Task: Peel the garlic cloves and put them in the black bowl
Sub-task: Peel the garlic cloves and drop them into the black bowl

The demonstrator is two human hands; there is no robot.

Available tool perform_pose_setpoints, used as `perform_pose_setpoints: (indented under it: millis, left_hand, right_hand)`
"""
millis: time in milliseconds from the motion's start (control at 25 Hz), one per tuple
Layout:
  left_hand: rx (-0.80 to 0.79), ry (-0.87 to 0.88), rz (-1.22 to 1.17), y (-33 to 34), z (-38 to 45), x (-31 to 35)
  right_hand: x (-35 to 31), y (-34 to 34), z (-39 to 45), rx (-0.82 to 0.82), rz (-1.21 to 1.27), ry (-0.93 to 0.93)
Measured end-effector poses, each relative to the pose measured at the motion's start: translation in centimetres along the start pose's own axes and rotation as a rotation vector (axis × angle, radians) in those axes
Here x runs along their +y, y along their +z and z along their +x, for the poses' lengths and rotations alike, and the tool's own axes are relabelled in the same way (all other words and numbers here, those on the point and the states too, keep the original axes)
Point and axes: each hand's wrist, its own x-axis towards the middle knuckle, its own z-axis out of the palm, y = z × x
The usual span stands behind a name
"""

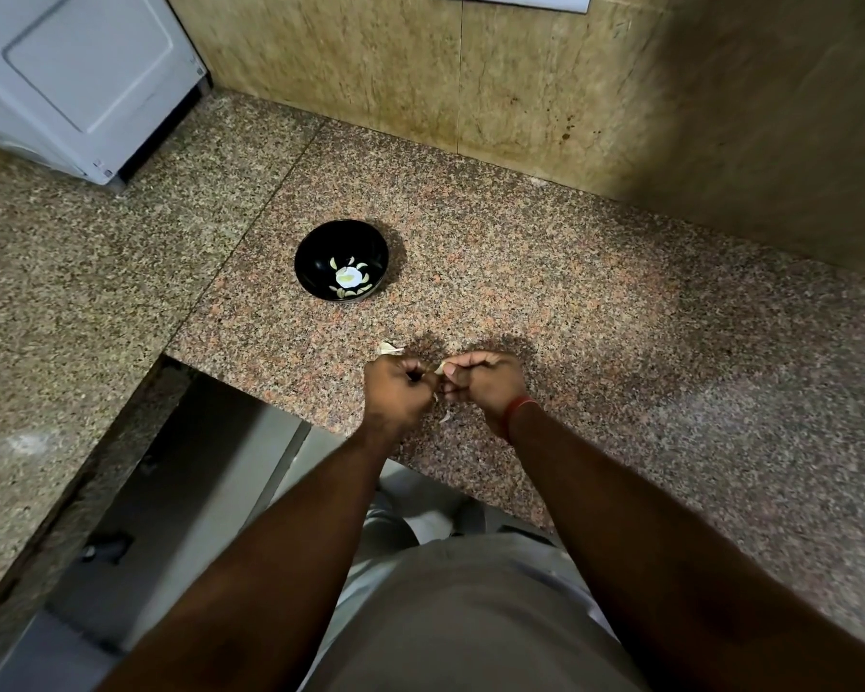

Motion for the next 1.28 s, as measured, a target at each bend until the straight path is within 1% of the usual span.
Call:
perform_pose_setpoints:
  millis: [80,240,440,560,640,760,880,960,1080,1280]
  left_hand:
    - [-0.017,-0.033,-0.067,-0.1,0.2,-0.1]
    - [-0.031,-0.033,-0.172,-0.5,0.5,-0.5]
    - [-0.052,-0.162,-0.401,-0.9,0.5,-0.7]
    - [-0.023,-0.245,-0.519,-0.8,0.6,-0.7]
    - [0.007,-0.303,-0.543,-0.8,0.8,-0.8]
    - [0.015,-0.31,-0.479,-0.7,1.2,-1.2]
    - [0.028,-0.282,-0.351,-0.4,1.4,-1.5]
    - [0.043,-0.221,-0.21,-0.2,1.4,-1.9]
    - [0.019,-0.07,-0.043,-0.1,1.1,-2.0]
    - [0.002,-0.001,-0.074,0.1,1.3,-1.3]
  right_hand:
    - [0.0,-0.1,-0.1,-0.02,0.026,0.023]
    - [0.2,-0.1,0.0,-0.043,0.067,0.046]
    - [-0.2,0.3,-0.2,-0.079,0.156,0.07]
    - [-0.2,0.6,-0.2,-0.1,0.19,0.067]
    - [0.1,0.8,-0.2,-0.115,0.195,0.063]
    - [0.4,0.9,-0.3,-0.124,0.201,0.073]
    - [0.6,0.6,-0.3,-0.103,0.136,0.063]
    - [0.7,0.4,-0.1,-0.099,0.099,0.042]
    - [0.8,0.3,-0.1,-0.091,0.065,0.018]
    - [0.7,0.3,0.0,-0.051,0.054,0.017]
